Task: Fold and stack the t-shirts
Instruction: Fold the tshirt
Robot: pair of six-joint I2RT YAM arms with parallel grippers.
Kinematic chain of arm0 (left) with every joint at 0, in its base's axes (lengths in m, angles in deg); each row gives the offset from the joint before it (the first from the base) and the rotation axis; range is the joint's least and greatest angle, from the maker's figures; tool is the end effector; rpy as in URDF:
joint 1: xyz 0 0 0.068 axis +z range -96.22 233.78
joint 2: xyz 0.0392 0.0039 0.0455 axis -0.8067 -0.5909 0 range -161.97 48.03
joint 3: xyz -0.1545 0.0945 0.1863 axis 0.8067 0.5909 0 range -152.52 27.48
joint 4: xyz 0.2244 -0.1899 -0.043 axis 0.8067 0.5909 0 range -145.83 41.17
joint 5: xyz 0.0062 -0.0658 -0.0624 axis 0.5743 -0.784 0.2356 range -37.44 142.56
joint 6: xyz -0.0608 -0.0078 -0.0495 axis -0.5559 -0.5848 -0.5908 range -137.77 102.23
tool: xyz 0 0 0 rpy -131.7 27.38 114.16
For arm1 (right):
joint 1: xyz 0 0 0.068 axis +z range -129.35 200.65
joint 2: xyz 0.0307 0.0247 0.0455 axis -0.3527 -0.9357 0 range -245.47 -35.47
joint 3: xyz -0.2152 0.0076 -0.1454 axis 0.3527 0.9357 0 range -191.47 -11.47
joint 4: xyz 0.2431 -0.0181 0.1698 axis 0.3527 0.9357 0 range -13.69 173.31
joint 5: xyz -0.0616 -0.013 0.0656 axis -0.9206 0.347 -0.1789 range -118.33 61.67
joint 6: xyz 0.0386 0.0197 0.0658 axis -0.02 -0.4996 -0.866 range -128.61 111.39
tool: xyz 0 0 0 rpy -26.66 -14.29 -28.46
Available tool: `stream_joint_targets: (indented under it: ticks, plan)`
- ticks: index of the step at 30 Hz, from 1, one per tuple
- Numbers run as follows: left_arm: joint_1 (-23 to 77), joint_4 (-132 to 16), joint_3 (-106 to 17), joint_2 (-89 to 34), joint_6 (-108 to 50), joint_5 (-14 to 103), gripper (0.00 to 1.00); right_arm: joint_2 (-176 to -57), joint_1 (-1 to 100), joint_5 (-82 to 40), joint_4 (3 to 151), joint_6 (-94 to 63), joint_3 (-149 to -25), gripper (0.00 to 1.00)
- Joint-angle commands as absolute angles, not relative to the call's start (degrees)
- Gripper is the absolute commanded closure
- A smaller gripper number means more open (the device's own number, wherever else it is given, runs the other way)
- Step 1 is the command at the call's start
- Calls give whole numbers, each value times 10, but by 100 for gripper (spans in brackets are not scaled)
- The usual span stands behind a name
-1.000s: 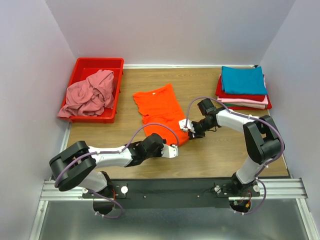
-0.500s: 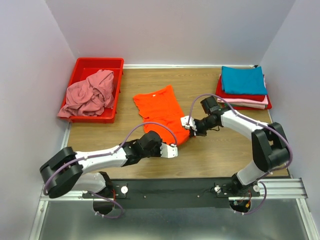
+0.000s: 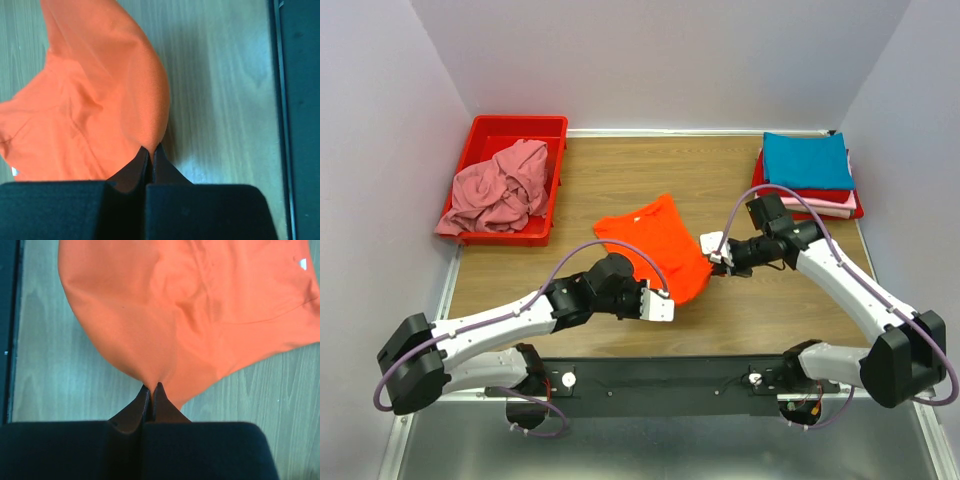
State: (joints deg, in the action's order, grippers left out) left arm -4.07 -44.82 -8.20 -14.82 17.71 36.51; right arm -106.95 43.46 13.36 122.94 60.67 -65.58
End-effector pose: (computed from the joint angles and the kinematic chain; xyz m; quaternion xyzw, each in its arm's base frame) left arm 0.1407 -0.2587 0.1749 0.6897 0.5668 -0.2071 0.4001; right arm 0.2432 0.1511 0.2120 -0.7110 0.5745 0.2357 0.3300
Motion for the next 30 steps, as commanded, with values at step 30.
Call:
stream_joint_targets:
  ticks: [30]
  plan:
    - [309,-658,-115,-196,210,323,100,-1539,432,141,1112,383,-1177,100]
